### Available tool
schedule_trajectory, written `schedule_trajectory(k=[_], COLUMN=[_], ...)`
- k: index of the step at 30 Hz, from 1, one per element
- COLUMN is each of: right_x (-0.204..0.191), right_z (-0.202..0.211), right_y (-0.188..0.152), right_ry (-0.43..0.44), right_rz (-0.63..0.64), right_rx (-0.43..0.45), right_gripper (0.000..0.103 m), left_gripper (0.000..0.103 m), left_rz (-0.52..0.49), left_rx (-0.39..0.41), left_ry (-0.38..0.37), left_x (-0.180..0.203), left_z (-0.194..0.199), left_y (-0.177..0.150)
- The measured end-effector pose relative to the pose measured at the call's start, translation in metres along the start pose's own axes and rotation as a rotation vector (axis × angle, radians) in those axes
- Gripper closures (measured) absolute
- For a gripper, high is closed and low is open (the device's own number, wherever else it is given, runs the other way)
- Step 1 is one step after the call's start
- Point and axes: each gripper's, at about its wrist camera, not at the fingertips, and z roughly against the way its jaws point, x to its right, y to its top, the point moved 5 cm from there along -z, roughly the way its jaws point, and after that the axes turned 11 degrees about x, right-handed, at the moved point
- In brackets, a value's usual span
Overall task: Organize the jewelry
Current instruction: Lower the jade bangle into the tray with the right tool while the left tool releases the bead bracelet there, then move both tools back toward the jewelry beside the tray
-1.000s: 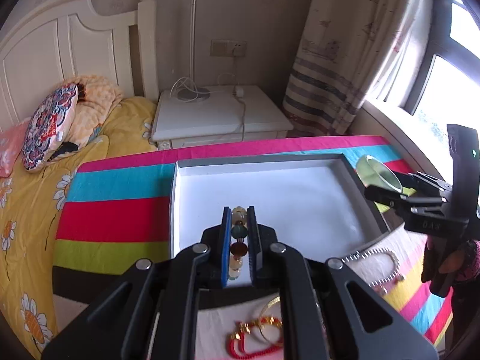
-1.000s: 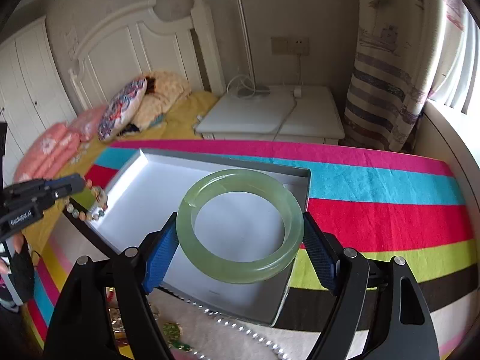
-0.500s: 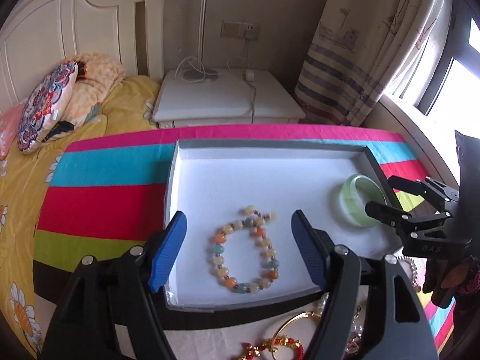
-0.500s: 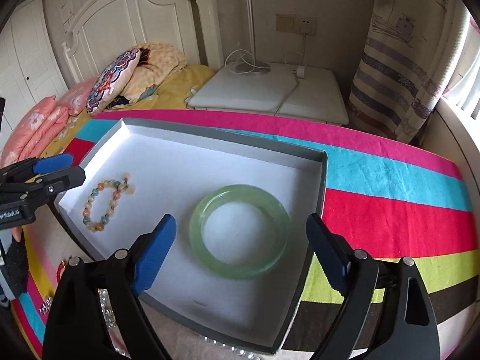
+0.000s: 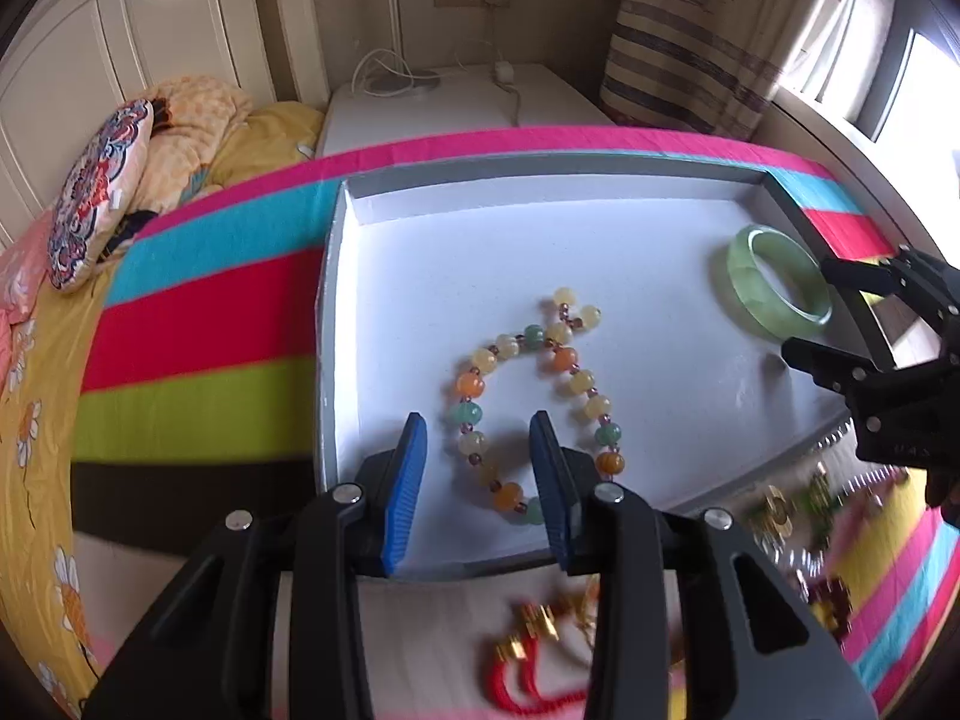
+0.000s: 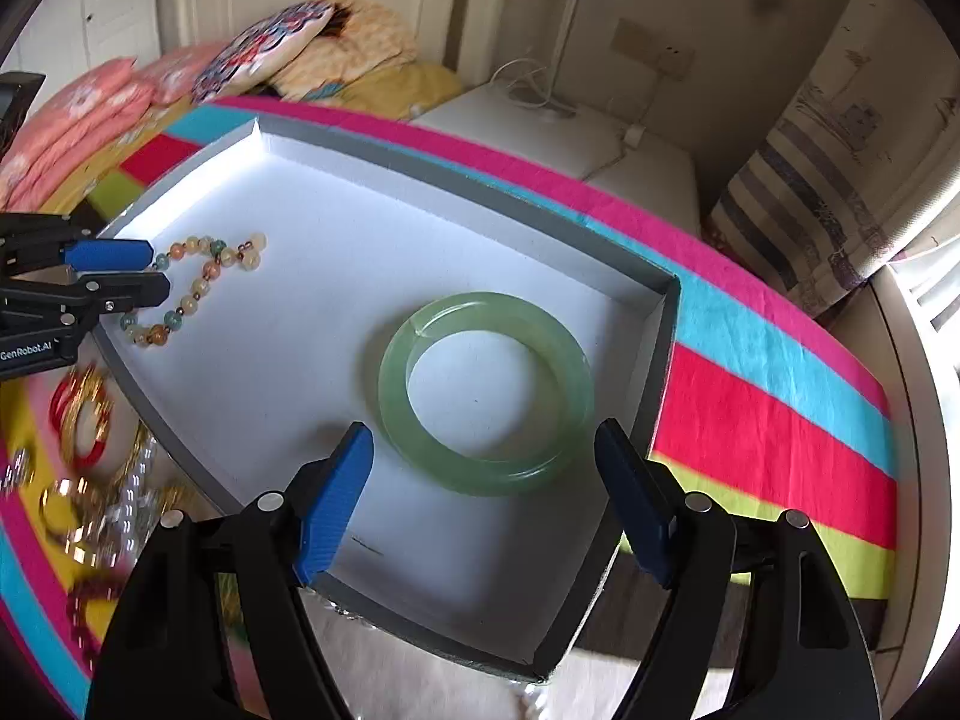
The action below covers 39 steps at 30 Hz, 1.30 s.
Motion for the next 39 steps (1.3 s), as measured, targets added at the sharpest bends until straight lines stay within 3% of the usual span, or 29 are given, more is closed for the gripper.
schedule_trajectory(k=[7,20,21,23,24,25,28,31,33,39], right_x=[-0.022,-0.062,-0.065,-0.069,-0.07,-0.07,-0.072,-0.075,-0.086,-0.135], right_z=[0.038,0.103,0.107,0.113,0.117,0.122,0.155,0.189,0.209,0.217], right_y=[-0.032,-0.089,-0.092,-0.095,-0.097,-0.097,-0.099,-0.106,-0.117,-0.138], right_ry=[0.019,0.011,0.01,0.014,0.019,0.016,-0.012,0.028,0.07,0.165], right_rz=[-0.001,-0.029,-0.031,-0.04,-0.052,-0.062,-0.112,-0.166,-0.181,-0.125], right_rx=[0.032,0.093,0.095,0.099,0.105,0.122,0.24,0.338,0.383,0.34], right_gripper=[0.028,0.028,0.028,0.029,0.026,0.021,0.018,0.018,0.018,0.018], left_gripper=[0.068,0.067,0.065,0.047,0.031,0.024,0.017,0.004,0.003,0.003], left_rz=[0.021,0.024,0.027,0.036,0.04,0.055,0.083,0.129,0.152,0.173], left_rx=[0.006,0.058,0.062,0.077,0.092,0.121,0.233,0.344,0.382,0.383], left_ry=[-0.036,-0.038,-0.043,-0.07,-0.076,-0.096,-0.08,-0.044,-0.008,0.101], left_x=[0.015,0.036,0.037,0.04,0.041,0.042,0.037,0.019,0.006,-0.025], left_z=[0.041,0.102,0.106,0.115,0.121,0.132,0.169,0.205,0.221,0.238], left_y=[-0.044,-0.109,-0.113,-0.116,-0.117,-0.12,-0.128,-0.144,-0.158,-0.201])
